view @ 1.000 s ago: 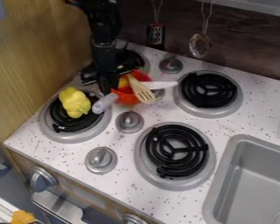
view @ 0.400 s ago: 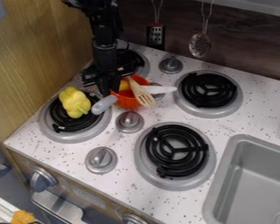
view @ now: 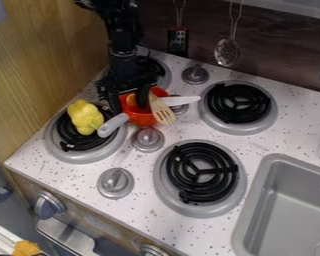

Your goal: Put the orange pot in between the upper left side and lower left side of the burner

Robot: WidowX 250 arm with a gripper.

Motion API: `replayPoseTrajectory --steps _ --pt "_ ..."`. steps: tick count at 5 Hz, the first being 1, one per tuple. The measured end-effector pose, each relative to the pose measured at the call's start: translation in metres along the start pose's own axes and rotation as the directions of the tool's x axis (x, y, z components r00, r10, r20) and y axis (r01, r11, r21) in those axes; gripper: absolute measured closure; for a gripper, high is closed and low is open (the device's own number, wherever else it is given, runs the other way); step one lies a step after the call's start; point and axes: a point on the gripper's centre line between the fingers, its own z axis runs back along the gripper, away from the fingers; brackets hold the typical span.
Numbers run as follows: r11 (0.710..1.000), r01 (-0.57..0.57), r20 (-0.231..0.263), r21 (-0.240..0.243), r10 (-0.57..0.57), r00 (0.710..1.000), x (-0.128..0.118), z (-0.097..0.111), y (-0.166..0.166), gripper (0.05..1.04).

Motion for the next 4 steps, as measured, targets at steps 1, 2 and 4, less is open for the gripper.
replayPoseTrajectory --steps 1,2,4 --pt "1.0 0.013 0.013 0.014 -0.014 1.0 -0.002 0.0 -0.003 0.076" --pt "0.999 0.027 0.012 0.036 -0.028 1.0 -0.001 0.004 -0.001 0.079" --pt "0.997 0.051 0.056 0.063 -0.055 0.997 -0.003 0.029 -0.007 0.083"
